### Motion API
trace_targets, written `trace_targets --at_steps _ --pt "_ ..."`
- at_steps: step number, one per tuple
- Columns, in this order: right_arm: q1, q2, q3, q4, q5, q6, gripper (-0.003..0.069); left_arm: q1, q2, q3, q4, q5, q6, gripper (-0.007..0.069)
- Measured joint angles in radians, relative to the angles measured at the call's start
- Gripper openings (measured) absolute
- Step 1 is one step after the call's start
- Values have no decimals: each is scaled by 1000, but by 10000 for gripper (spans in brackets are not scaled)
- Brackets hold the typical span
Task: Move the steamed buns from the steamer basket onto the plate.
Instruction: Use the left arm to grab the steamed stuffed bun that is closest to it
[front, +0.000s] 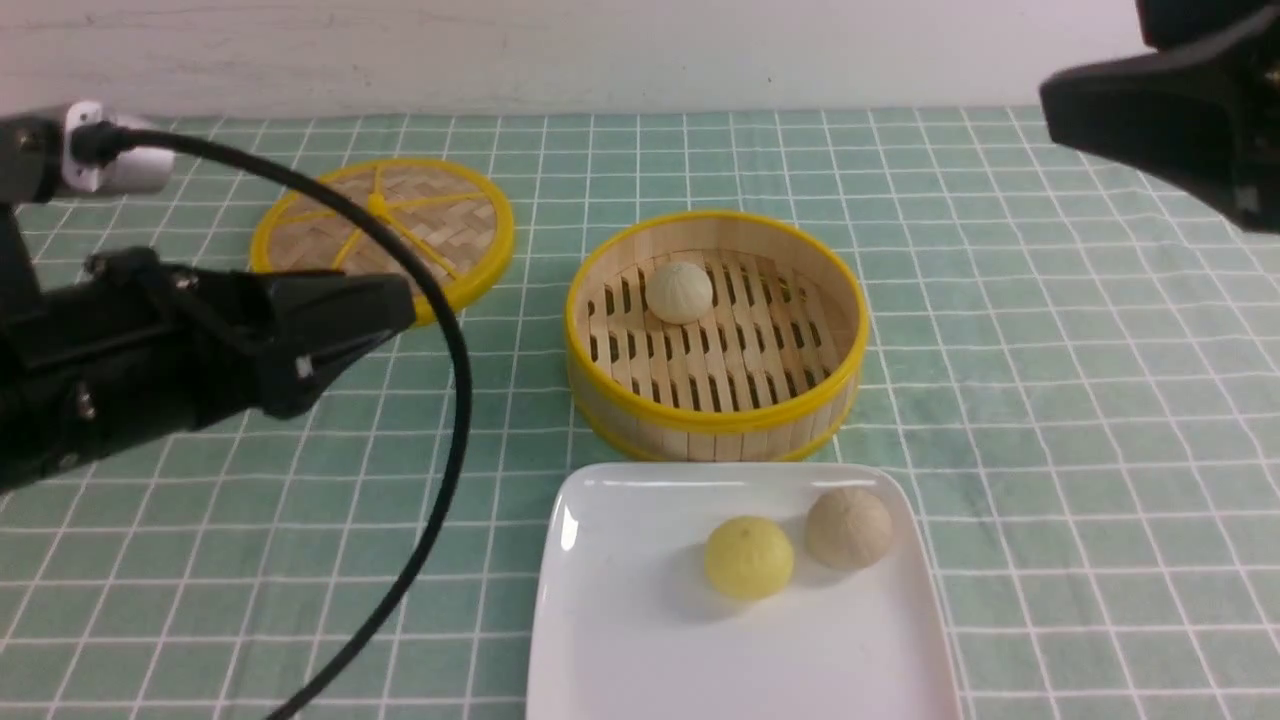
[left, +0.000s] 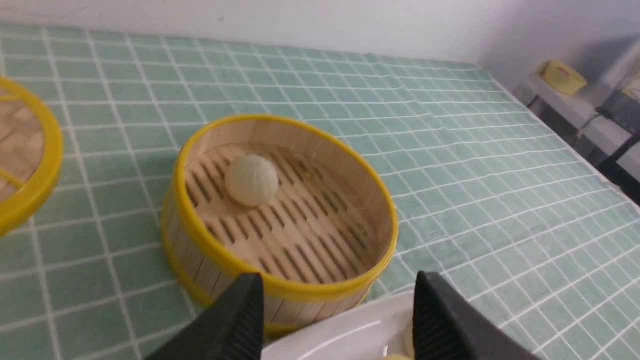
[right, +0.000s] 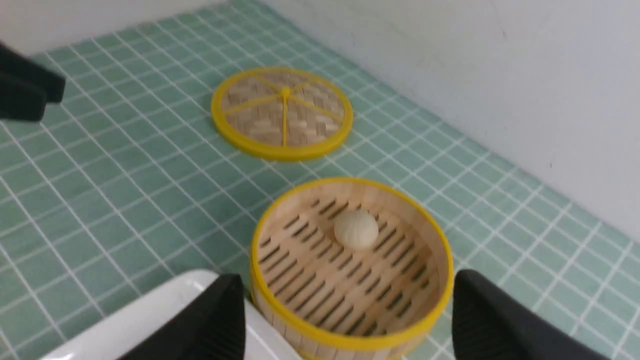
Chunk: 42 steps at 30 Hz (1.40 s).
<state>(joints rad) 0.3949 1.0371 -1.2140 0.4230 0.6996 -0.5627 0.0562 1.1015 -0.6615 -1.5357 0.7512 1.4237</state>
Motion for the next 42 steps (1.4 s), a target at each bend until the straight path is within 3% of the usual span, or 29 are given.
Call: trace_targets --at_steps 5,11,21,30,34,42 --pt "-1 -37 0 -136 76 97 538 -18 229 -162 -18 105 66 421" --pt "-1 -81 0 -198 111 122 538 -128 439 -373 151 91 49 421" --pt "-1 -88 0 -204 263 197 538 -278 725 -805 517 -44 -356 421" --pt "-1 -88 0 -212 312 197 538 -376 936 -1089 912 -48 -678 421" --pt "-1 -88 0 -213 347 197 538 -413 1016 -1169 1063 -39 -791 421" --pt "-1 -88 0 -222 375 197 538 -455 1055 -1208 1156 -74 -840 421"
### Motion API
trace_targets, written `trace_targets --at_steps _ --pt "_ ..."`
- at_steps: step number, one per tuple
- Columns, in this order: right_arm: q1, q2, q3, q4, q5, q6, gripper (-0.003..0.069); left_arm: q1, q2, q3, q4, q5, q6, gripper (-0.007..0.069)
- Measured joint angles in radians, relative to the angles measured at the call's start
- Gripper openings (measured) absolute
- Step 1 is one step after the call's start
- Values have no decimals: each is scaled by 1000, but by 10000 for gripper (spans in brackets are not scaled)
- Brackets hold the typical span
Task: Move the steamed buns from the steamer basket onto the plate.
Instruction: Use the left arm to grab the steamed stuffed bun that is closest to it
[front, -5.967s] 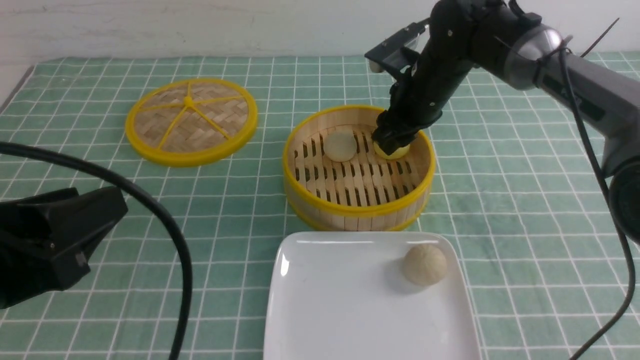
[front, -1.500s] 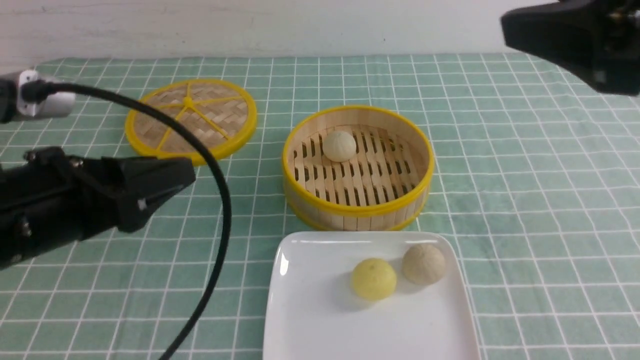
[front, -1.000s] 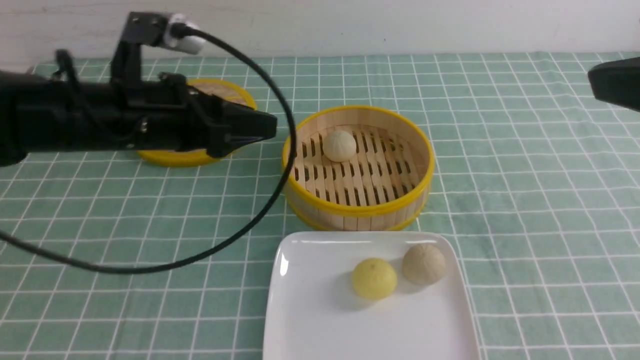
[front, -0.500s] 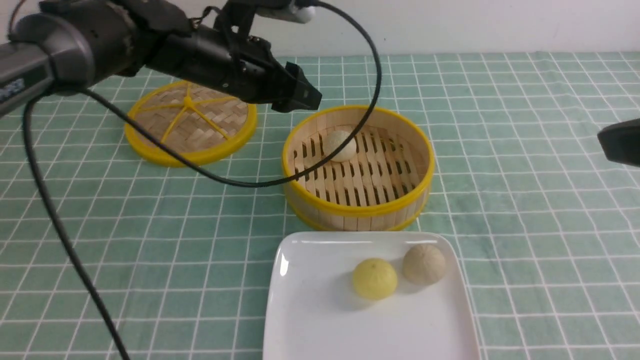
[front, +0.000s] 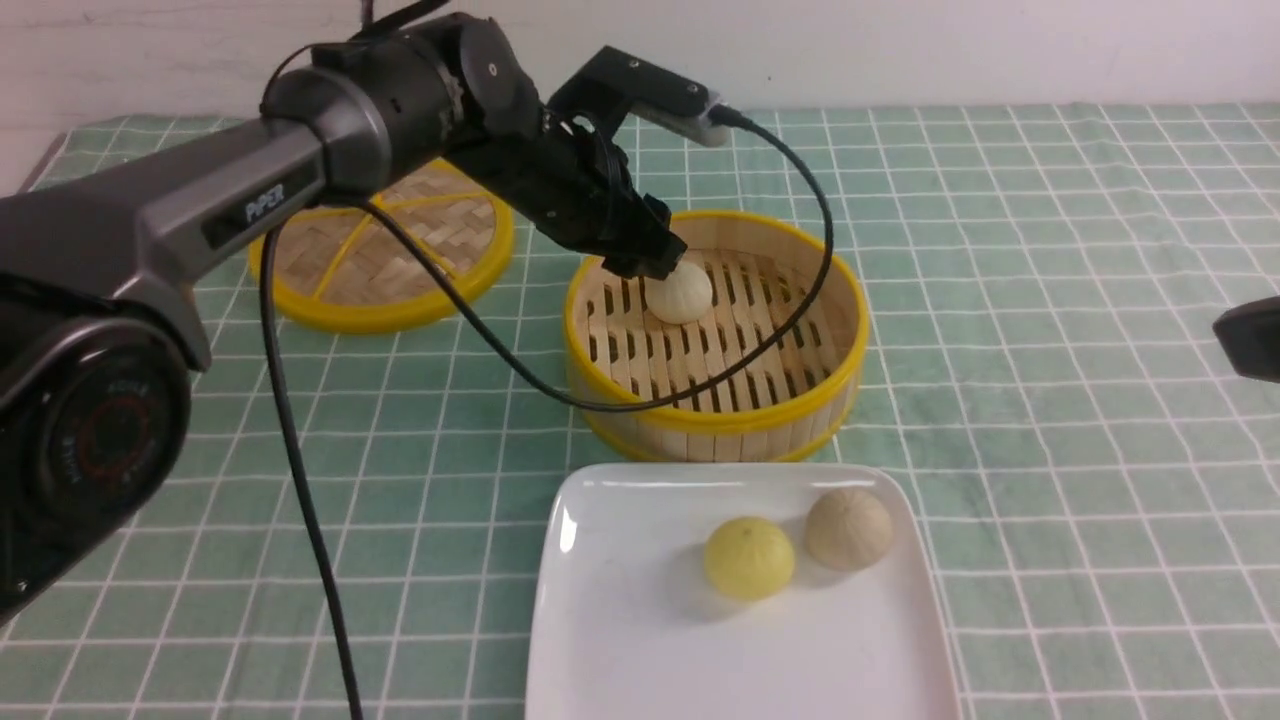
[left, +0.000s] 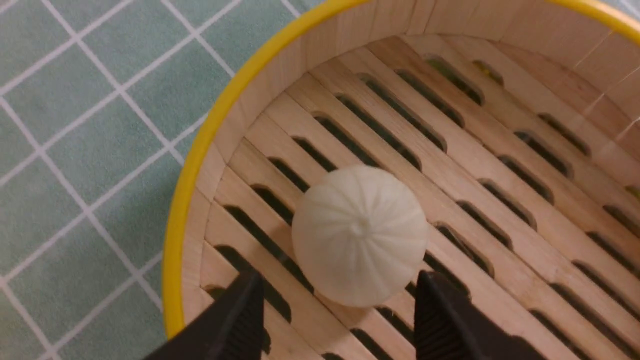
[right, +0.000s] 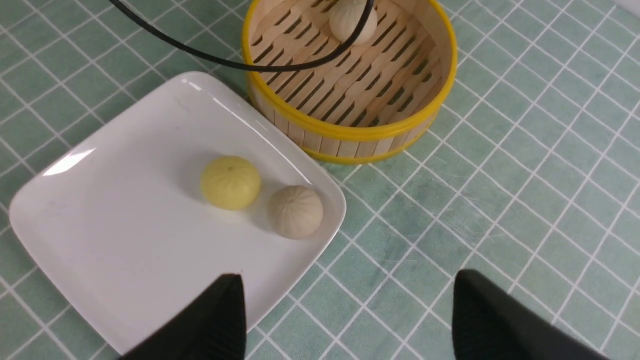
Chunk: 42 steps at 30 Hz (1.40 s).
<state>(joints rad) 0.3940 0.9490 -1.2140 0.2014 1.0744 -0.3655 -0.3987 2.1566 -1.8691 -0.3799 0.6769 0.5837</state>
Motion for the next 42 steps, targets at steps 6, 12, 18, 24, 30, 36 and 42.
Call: trace_targets --at_steps 6,12,18,24,30,36,42 --pt "0 0 0 2 36 0 538 -21 0 -6 -5 -51 -2 421" --pt "0 0 0 6 77 1 537 -30 7 -7 -21 -84 -2 421" --pt "0 0 0 7 84 1 537 -45 45 -8 -24 -86 -2 421" --pt "0 0 0 7 94 1 537 -58 78 -8 -24 -102 1 421" --pt "0 0 0 7 96 1 537 -62 87 -8 -23 -156 1 421" --pt "0 0 0 12 98 1 537 -64 89 -8 -4 -162 1 419" --pt "0 0 0 12 98 1 537 -64 89 -8 42 -164 1 316"
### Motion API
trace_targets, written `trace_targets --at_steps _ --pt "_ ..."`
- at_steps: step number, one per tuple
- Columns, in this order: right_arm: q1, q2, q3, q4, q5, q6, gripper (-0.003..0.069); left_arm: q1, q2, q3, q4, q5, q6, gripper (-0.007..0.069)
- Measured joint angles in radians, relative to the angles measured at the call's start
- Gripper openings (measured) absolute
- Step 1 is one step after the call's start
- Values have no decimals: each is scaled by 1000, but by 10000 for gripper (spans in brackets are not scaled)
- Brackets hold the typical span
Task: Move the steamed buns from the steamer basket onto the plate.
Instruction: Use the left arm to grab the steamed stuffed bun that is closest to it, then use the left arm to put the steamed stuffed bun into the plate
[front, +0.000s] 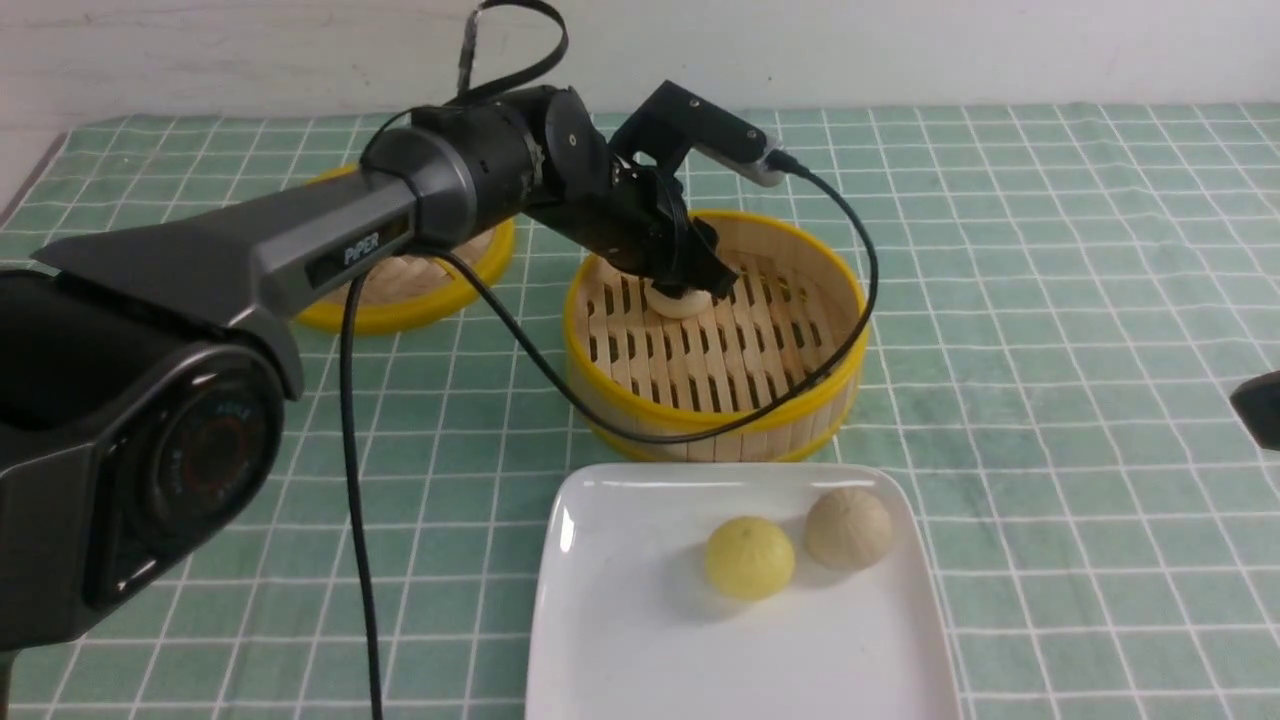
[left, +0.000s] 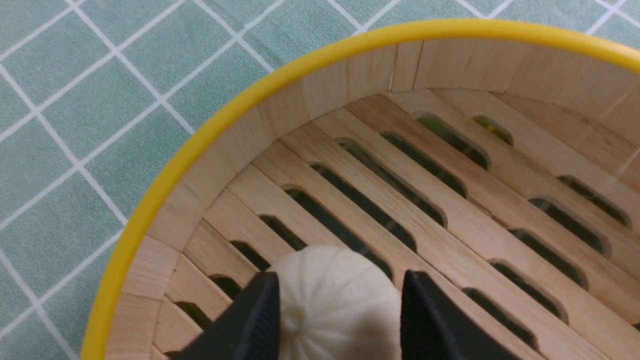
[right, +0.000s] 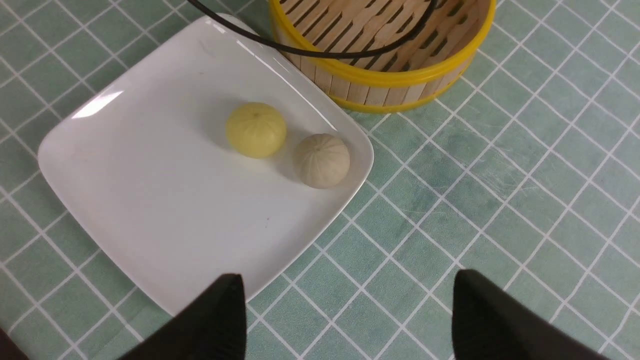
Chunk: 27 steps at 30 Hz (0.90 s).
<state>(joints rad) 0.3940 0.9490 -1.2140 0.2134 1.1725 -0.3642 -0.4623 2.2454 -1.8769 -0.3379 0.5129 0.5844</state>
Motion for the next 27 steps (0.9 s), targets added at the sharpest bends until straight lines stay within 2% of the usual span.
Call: trace_targets --at_steps 1,2,6,9,19,27 --pt "0 0 0 0 0 0 537 0 0 0 2 0 0 309" --pt "0 0 0 0 0 0 537 0 0 0 15 0 0 240" --pt "0 0 0 0 0 0 537 0 0 0 21 1 0 88" --pt "0 0 0 0 0 0 537 0 0 0 21 3 0 27" --pt "0 0 0 -1 17 0 537 0 -35 4 -2 20 0 22" --pt "0 22 0 -30 48 -1 524 -1 -220 5 -17 57 0 22"
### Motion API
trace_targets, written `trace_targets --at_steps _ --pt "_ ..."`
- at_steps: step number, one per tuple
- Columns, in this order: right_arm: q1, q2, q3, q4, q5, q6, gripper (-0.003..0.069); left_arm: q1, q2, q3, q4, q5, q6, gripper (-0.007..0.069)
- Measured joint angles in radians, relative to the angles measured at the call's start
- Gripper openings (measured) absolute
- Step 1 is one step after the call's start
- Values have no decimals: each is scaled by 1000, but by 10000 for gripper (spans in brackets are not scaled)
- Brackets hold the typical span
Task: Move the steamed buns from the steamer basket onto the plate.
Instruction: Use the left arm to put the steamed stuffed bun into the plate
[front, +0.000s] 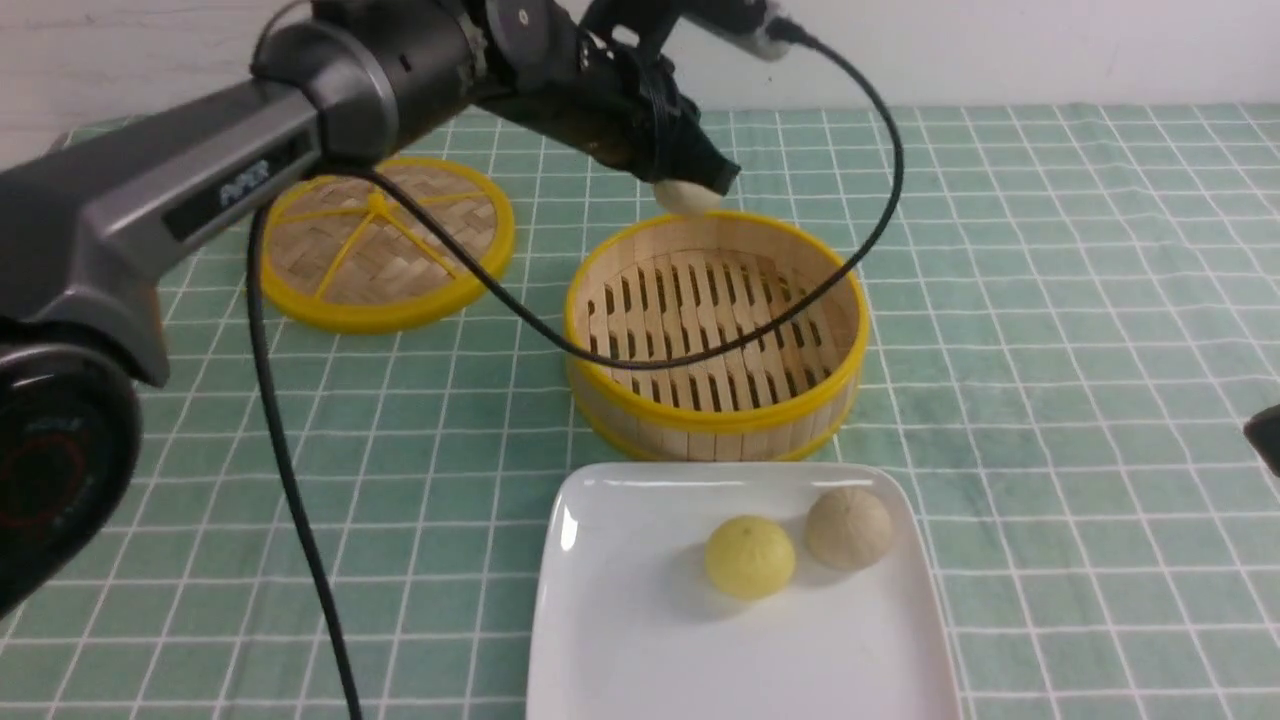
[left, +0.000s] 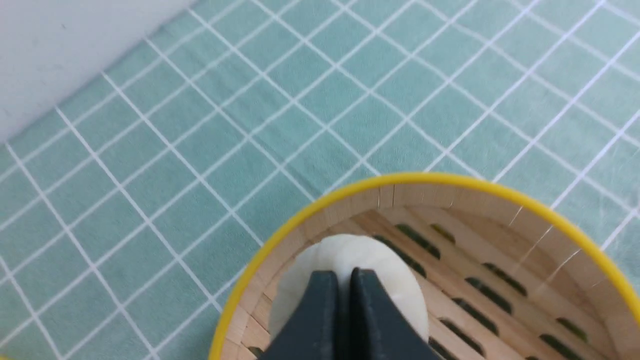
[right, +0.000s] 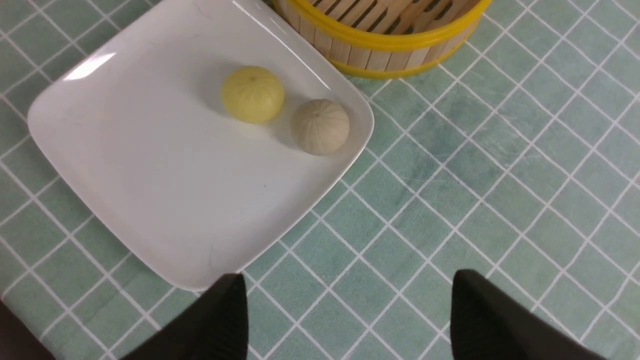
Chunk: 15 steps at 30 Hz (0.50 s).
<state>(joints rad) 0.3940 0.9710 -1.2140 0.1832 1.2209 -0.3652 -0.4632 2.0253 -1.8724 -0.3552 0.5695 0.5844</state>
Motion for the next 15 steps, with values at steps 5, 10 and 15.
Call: trace_targets --at_steps 5,10,15 --pt "0 29 0 2 -1 0 474 0 -93 -1 -2 136 -10 22" --pt "0 38 0 2 -7 -1 416 0 -179 -1 0 290 -76 22" --pt "0 38 0 -4 -28 -26 368 0 -300 -1 3 455 -135 22"
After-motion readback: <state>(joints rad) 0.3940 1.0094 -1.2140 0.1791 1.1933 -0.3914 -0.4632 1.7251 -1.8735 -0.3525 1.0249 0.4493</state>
